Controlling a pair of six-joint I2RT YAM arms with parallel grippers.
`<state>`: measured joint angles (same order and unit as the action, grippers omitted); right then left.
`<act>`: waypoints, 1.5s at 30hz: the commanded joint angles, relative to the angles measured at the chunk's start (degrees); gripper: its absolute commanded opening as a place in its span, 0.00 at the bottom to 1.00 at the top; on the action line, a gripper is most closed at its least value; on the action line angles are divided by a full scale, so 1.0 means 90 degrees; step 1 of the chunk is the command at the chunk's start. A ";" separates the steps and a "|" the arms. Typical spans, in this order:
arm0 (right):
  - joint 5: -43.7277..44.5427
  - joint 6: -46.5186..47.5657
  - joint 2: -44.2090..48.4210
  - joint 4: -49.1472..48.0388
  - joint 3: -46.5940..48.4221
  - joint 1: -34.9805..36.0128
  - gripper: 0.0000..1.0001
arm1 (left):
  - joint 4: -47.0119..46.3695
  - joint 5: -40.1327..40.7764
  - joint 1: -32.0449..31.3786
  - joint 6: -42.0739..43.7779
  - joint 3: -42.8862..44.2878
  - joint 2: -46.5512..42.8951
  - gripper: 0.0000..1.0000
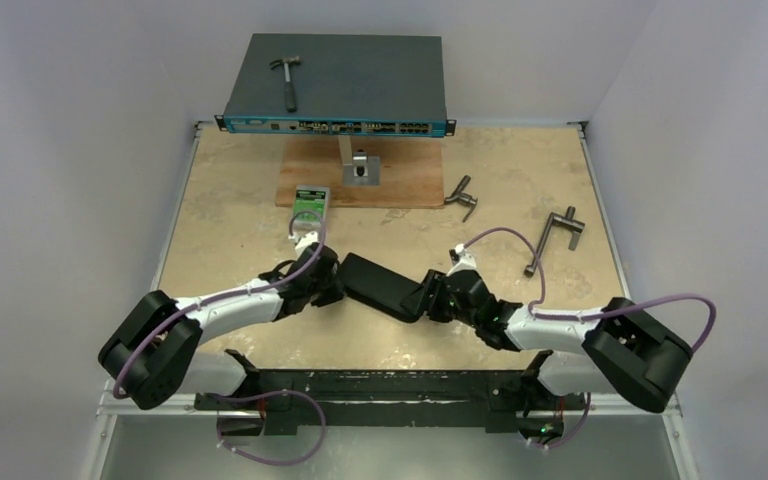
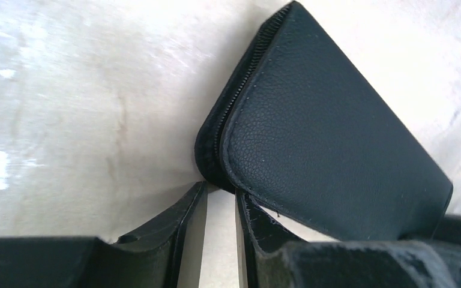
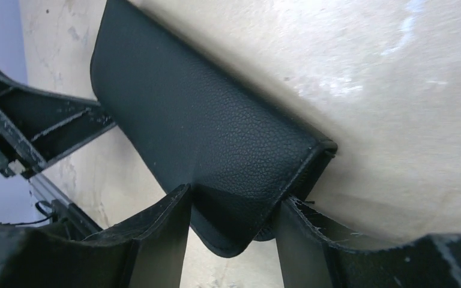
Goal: Sort the hair-cutting tools
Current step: Adjust the hairdressing tool bag at the center of the board.
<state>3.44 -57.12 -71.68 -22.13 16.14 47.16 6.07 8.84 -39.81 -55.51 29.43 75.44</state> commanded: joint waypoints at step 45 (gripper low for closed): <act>-0.0952 0.1866 -0.0753 -0.0104 0.0726 -0.0707 0.56 | 0.0769 -0.0380 0.0583 0.0323 0.1434 0.0310 0.25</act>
<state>-1.54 -39.70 -76.53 -18.70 22.15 37.67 13.28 2.61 -34.57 -53.36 42.00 79.20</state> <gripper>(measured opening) 0.564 0.254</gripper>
